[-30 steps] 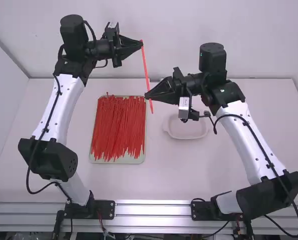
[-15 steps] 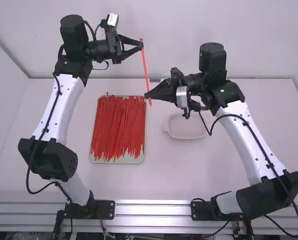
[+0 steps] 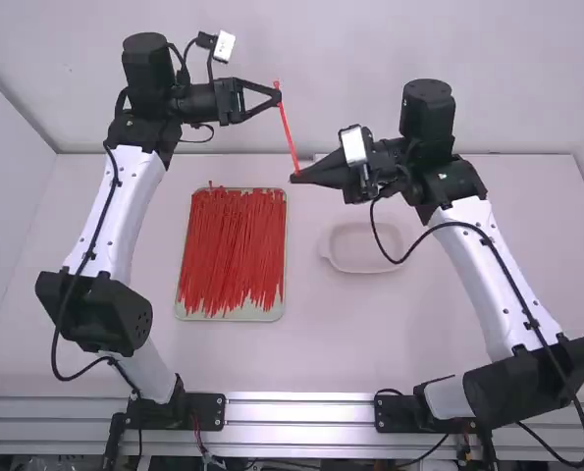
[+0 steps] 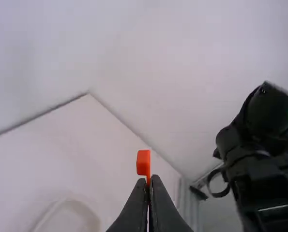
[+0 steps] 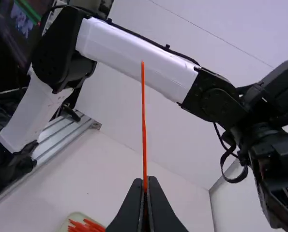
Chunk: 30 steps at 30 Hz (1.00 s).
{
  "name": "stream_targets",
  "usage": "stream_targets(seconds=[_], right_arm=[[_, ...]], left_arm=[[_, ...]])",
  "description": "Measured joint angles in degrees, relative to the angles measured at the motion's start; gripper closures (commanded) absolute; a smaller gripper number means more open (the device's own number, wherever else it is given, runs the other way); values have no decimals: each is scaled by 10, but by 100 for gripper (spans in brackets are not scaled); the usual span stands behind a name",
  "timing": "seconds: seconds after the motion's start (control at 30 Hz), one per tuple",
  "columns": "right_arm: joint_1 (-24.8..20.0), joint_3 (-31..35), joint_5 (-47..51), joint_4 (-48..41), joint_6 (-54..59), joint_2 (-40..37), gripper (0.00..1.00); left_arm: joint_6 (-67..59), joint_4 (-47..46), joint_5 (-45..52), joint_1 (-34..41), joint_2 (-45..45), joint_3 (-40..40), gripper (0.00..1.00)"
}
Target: Fasten the cable tie
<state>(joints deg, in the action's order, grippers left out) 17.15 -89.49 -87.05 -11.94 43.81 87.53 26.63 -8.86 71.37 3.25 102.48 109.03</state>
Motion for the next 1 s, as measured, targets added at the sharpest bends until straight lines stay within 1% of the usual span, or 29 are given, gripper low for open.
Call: stream_targets(seconds=[0.03,0.1,0.23,0.27,0.43,0.53,0.57,0.63,0.67,0.8,0.83,0.9,1.0], right_arm=[[1,0,-1,4,-5,0,100],[7,1,-2,40,-32,0,100],[18,1,9,142,-118,1,100],[24,1,26,188,-171,0,100],[33,2,90,318,-346,1,100],[27,2,137,395,-493,5,100],[26,2,142,400,-511,5,100],[15,2,164,417,-606,10,100],[12,2,168,417,-636,12,100],[2,2,156,391,-744,28,100],[2,2,154,385,-752,30,100],[1,3,141,334,-783,38,100],[1,3,140,263,-789,40,100]], left_arm=[[-15,0,0,0,0,0,98],[-60,1,0,0,0,0,98],[-116,5,0,0,0,0,98],[-136,5,0,0,0,0,98],[-185,1,0,0,0,0,99],[-203,6,0,0,0,0,98],[-205,7,0,0,0,0,98],[-217,12,0,0,0,0,98],[-224,12,0,0,0,0,98],[-274,14,0,0,0,0,98],[-281,15,0,0,0,0,98],[-309,27,0,0,0,0,98],[-328,54,13,0,0,0,98]])
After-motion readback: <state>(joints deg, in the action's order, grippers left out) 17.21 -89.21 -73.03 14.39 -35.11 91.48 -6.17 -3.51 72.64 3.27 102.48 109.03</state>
